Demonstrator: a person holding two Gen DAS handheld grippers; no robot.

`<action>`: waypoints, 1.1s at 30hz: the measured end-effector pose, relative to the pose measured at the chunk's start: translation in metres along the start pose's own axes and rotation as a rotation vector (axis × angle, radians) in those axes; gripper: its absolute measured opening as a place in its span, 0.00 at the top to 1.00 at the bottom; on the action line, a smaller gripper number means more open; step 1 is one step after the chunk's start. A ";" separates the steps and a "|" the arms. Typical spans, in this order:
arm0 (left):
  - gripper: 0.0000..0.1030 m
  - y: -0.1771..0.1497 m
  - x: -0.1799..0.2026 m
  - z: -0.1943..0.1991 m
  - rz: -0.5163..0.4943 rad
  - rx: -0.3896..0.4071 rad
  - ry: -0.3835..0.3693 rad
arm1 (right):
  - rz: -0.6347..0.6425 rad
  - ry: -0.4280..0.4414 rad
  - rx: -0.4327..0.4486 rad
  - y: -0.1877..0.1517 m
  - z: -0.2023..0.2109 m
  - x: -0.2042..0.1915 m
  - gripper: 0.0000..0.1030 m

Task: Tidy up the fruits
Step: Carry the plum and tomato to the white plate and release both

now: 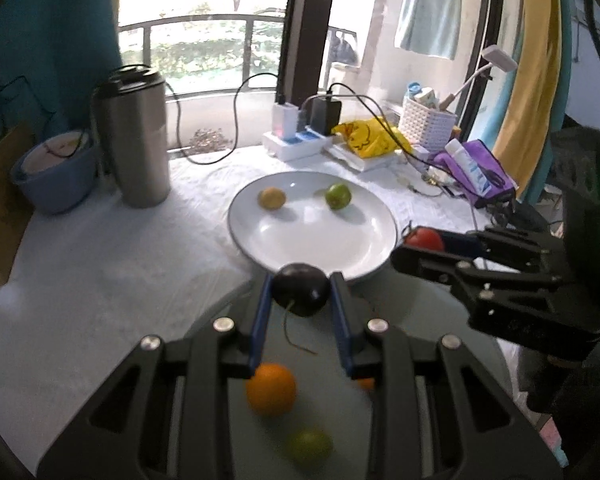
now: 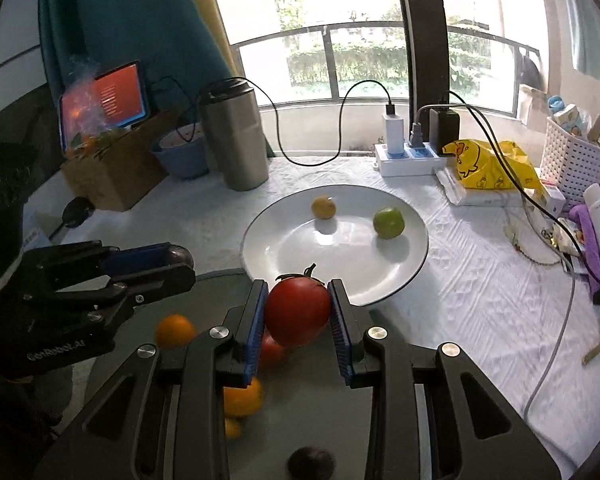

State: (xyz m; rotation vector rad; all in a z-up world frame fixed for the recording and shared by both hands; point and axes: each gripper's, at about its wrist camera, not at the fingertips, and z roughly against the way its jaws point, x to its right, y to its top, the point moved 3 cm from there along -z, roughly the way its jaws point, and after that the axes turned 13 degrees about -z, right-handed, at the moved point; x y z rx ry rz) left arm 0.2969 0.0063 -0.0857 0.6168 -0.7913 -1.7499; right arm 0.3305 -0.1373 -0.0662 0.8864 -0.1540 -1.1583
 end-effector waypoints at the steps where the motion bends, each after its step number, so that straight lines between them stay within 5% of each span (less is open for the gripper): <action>1: 0.71 0.003 -0.001 -0.003 0.005 0.000 -0.011 | 0.003 -0.002 0.001 0.003 -0.002 0.002 0.68; 17: 0.71 0.031 -0.020 -0.066 -0.031 -0.042 -0.016 | 0.037 -0.012 -0.056 0.043 -0.058 0.023 0.68; 33: 0.71 0.030 -0.042 -0.104 0.009 -0.128 0.006 | 0.030 -0.116 -0.049 0.039 -0.081 0.049 0.68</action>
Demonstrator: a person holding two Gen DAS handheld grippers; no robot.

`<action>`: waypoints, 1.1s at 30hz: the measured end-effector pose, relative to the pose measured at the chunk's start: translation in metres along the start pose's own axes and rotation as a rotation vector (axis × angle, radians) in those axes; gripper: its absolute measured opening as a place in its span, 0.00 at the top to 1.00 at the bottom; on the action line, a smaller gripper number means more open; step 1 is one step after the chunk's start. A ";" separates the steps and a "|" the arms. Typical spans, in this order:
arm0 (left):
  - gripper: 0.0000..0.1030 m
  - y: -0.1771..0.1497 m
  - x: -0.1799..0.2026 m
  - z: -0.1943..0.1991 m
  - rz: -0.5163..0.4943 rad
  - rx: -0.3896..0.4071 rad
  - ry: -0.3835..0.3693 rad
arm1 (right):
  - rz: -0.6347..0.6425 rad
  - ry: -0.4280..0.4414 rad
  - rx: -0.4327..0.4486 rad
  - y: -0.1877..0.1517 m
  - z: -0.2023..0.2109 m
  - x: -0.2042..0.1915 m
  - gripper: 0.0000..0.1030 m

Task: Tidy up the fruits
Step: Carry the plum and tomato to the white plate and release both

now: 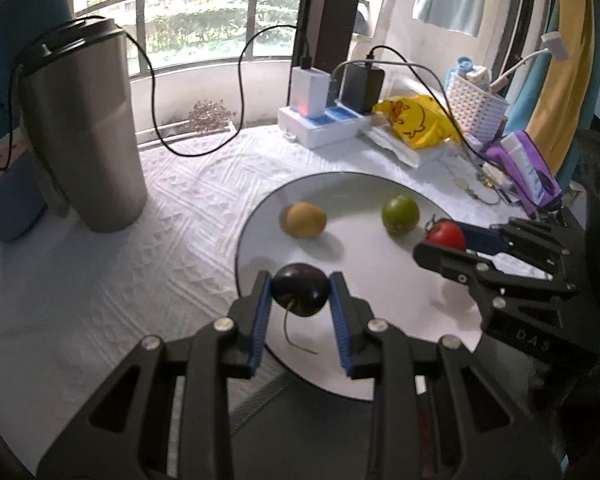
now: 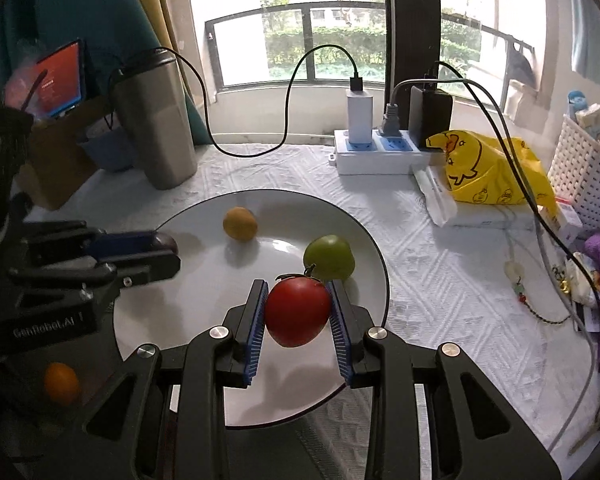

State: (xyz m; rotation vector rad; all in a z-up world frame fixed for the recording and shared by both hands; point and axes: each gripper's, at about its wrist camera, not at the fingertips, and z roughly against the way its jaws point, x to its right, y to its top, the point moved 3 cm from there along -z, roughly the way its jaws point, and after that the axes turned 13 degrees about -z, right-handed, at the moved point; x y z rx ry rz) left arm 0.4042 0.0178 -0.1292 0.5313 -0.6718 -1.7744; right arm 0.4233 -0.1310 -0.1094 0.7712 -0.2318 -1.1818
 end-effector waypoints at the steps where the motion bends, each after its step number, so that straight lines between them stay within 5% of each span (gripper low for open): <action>1: 0.71 0.000 -0.001 -0.001 0.002 -0.007 0.003 | 0.007 -0.006 0.003 0.000 0.000 -0.001 0.68; 16: 0.70 -0.001 0.000 -0.001 0.006 -0.027 0.015 | 0.010 -0.090 -0.014 -0.003 -0.002 0.007 0.68; 33: 0.70 -0.003 0.013 0.037 0.003 0.023 0.033 | -0.011 -0.085 0.027 -0.008 0.032 0.003 0.61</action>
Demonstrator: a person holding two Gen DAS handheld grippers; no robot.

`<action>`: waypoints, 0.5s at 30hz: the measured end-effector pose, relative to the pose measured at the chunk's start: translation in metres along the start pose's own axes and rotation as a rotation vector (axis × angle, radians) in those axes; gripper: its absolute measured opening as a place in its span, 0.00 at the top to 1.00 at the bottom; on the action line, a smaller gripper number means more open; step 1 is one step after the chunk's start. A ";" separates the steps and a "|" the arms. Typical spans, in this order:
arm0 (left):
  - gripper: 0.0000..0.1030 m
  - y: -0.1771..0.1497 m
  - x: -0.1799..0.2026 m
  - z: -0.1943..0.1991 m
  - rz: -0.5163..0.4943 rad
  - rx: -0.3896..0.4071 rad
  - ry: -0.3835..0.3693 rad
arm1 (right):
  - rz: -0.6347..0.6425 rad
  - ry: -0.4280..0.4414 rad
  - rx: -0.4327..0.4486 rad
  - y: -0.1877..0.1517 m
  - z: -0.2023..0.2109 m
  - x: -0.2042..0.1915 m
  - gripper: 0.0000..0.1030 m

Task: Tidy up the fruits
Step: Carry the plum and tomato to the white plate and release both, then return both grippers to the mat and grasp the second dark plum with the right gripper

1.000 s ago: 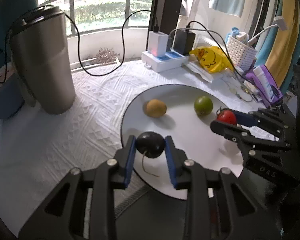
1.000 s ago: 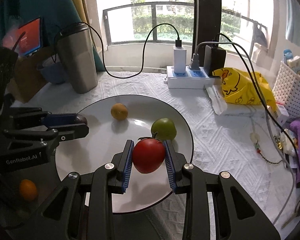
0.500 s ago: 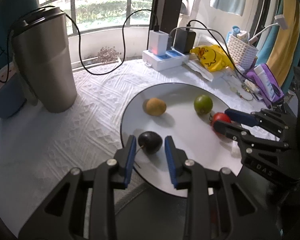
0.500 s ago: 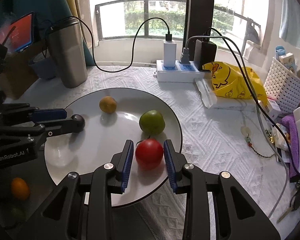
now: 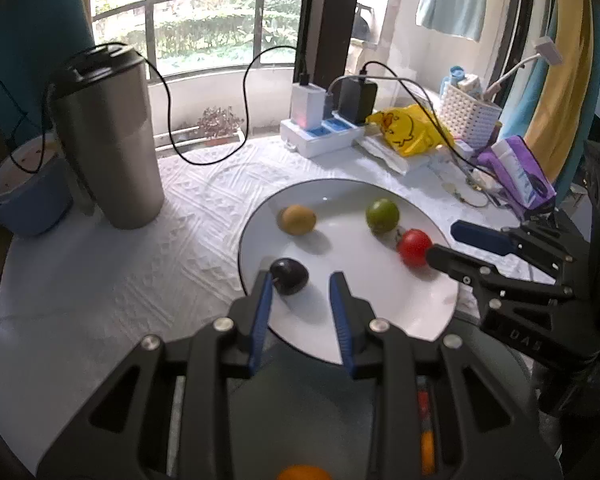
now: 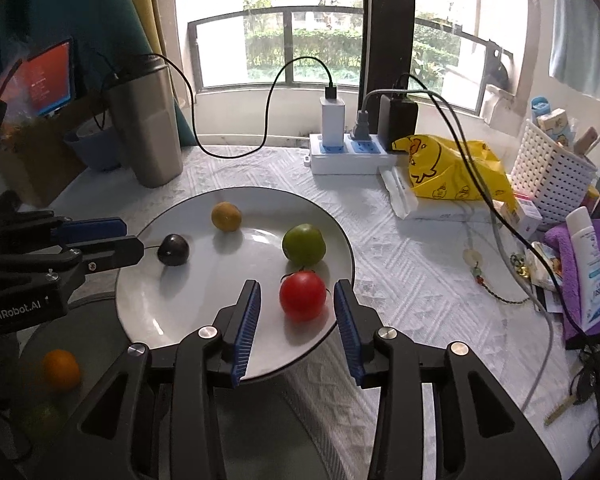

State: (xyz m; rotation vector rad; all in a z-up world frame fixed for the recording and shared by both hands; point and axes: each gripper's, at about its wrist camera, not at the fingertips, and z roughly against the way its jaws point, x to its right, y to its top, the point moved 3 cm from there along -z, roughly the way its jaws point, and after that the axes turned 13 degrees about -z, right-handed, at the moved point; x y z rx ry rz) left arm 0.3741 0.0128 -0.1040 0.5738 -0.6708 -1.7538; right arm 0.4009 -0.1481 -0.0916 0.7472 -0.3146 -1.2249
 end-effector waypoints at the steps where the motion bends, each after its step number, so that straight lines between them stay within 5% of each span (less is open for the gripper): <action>1: 0.70 -0.001 0.001 0.003 0.001 0.004 0.000 | 0.000 0.002 0.004 -0.001 0.003 0.000 0.61; 15: 0.62 -0.021 0.017 0.045 0.024 0.040 0.016 | -0.031 0.040 0.042 -0.018 0.053 -0.003 0.61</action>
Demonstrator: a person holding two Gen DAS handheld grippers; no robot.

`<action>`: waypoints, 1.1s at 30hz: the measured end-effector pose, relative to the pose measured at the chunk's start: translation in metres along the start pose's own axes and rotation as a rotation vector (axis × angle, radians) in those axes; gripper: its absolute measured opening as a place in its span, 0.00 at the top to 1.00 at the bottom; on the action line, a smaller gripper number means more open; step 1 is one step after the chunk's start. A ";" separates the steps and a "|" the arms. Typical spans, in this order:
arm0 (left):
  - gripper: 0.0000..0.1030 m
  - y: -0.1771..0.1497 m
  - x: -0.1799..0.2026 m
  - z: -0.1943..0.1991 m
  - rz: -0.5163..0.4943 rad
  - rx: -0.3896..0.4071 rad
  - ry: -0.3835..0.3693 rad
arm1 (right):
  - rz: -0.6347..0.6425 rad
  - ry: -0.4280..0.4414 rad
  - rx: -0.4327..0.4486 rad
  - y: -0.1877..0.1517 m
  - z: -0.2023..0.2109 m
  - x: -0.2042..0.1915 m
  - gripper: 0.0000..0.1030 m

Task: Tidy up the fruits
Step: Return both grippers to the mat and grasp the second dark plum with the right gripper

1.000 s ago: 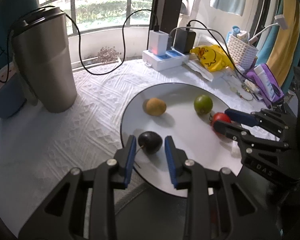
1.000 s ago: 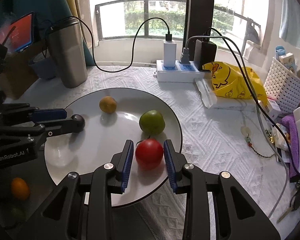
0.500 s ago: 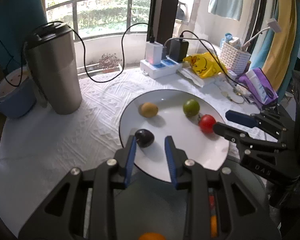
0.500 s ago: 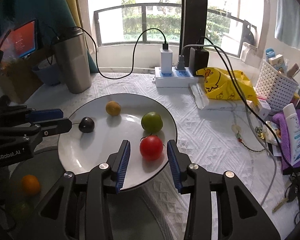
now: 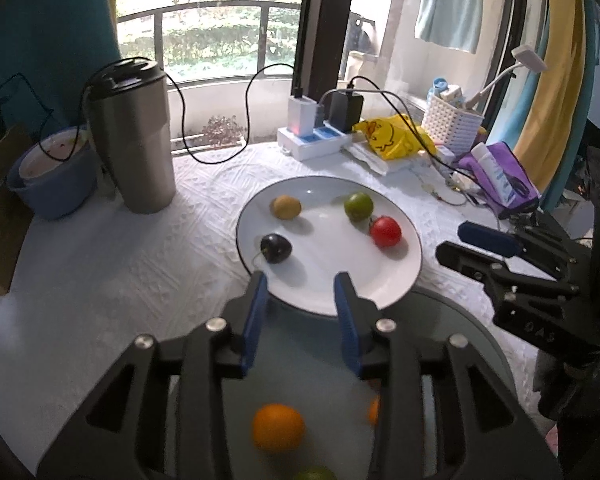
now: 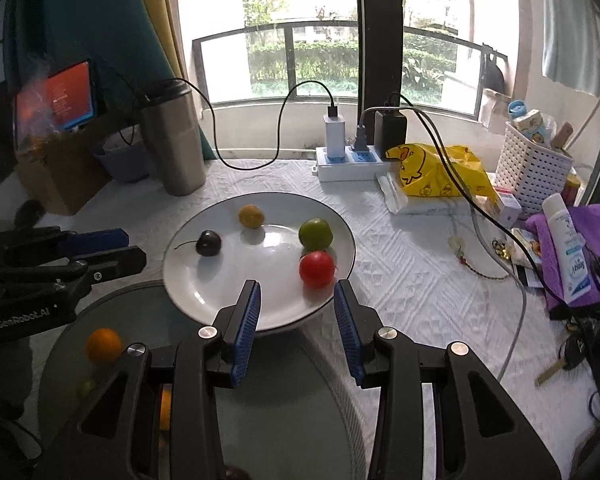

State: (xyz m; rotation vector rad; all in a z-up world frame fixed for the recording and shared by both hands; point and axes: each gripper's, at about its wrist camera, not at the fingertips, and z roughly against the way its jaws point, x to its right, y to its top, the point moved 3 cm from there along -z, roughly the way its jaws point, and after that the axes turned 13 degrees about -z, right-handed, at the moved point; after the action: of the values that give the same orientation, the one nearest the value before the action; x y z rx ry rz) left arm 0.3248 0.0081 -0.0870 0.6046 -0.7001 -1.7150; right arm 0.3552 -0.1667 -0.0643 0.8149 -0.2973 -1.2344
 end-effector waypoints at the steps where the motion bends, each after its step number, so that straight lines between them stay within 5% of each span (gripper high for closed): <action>1: 0.61 -0.002 0.001 0.002 0.003 0.001 -0.001 | -0.001 0.000 0.002 -0.002 0.003 0.000 0.61; 33: 0.60 -0.070 0.069 0.036 0.057 -0.031 -0.061 | -0.026 0.072 -0.070 -0.087 0.050 -0.011 0.61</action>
State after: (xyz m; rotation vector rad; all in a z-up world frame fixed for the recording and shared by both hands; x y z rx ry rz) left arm 0.2367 -0.0398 -0.1152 0.5076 -0.7256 -1.6946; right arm 0.2589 -0.1848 -0.0877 0.8029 -0.1843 -1.2299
